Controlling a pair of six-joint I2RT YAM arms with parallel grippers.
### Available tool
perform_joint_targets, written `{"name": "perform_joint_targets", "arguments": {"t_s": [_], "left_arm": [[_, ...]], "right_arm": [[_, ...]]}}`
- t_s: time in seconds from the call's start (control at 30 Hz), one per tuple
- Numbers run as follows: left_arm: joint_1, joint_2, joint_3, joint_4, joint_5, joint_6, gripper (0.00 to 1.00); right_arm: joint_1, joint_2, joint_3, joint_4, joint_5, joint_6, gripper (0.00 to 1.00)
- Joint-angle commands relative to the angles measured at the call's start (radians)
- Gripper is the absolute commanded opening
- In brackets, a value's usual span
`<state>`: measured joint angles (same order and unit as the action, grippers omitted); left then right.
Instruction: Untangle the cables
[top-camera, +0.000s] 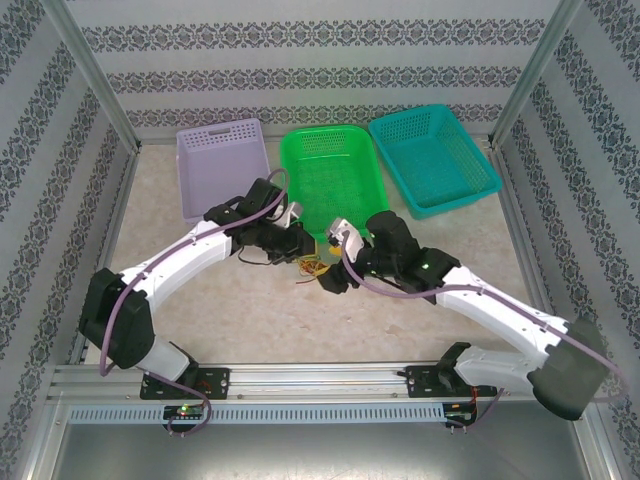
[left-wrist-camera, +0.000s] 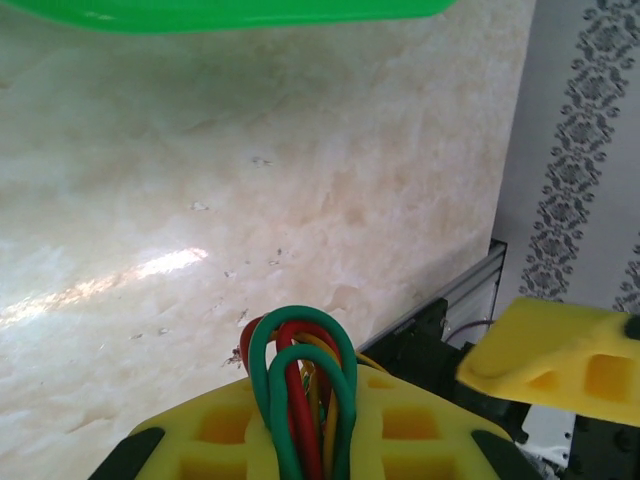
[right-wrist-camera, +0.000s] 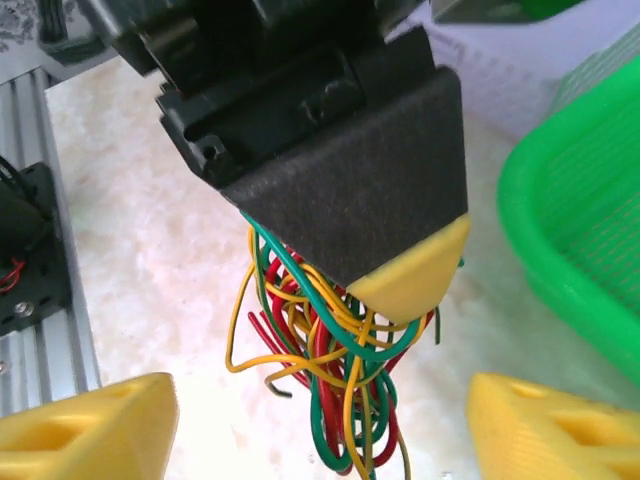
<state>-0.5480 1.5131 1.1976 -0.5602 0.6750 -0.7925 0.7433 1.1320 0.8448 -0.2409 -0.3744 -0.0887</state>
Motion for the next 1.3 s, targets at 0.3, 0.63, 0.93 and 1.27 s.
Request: {"name": "perform_joint_targets", "arguments": {"t_s": [0.3,0.63,0.93,1.27], "left_arm": [[0.002,0.012,0.054,0.085,0.071,0.013,0.00],[-0.008,-0.130,-0.093,0.313,-0.277,-0.234,0.00],[-0.035,-0.389,-0.359,0.521,-0.664,-0.479,0.05],[0.088,-0.200,-0.073,0.008,-0.164,-0.130,0.51]], "right_arm": [[0.037,0.148,0.065,0.029,0.197,-0.222,0.82],[0.102,0.189,0.056,0.058,0.123,0.173,0.00],[0.126,0.185,0.029,0.109,0.060,0.441,0.00],[0.146,0.078,0.039,-0.141,0.273,-0.302,0.00]]}}
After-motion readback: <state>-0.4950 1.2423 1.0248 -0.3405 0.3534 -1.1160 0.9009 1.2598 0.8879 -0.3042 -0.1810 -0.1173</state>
